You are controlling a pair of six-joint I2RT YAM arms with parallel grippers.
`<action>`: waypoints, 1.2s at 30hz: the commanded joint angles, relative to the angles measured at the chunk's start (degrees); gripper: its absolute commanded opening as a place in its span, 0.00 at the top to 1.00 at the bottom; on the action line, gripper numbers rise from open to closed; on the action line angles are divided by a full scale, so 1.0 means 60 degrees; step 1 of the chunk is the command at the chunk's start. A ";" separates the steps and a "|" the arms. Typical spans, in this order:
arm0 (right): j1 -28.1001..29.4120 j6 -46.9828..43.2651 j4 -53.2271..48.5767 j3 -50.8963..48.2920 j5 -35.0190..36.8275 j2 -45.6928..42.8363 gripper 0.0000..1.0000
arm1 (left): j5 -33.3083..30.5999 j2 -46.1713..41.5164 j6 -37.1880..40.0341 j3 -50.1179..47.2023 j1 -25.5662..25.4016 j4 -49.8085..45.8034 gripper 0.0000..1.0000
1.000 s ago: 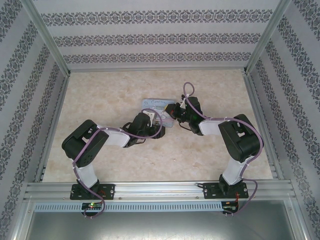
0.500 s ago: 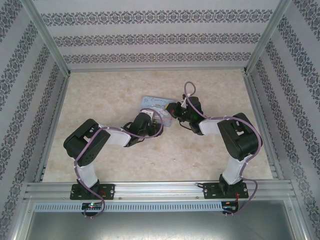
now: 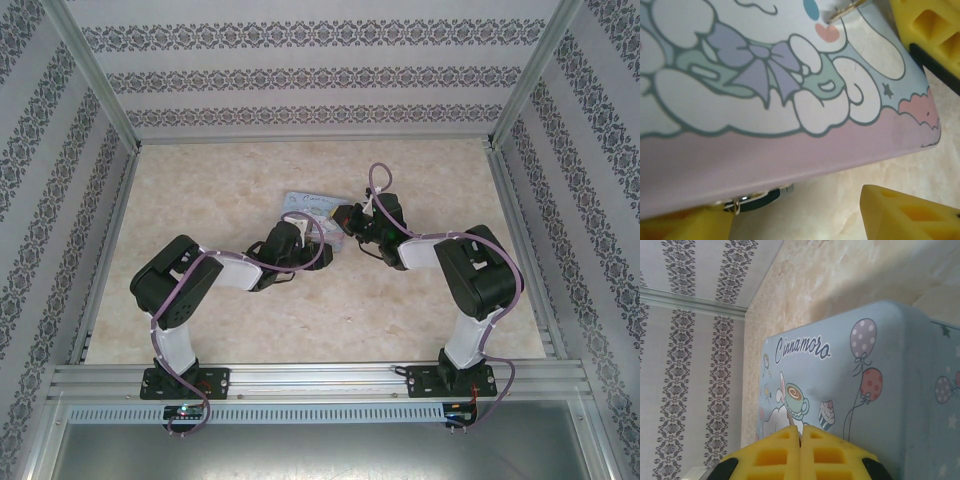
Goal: Unlock a padlock with a key
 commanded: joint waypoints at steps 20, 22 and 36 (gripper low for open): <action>-0.0072 0.0151 0.0289 -0.0041 -0.0032 0.0309 1.00 | 0.0281 0.0444 -0.3597 -0.1435 0.0142 0.4093 0.47; -0.0072 0.0140 0.0283 -0.0067 -0.0030 0.0298 1.00 | 0.0227 0.0361 -0.3622 -0.1502 0.0138 0.4102 0.48; -0.0046 0.0213 0.0521 -0.0090 -0.0047 0.0416 1.00 | -0.0238 0.0258 -0.3630 -0.1481 0.0084 0.3733 0.55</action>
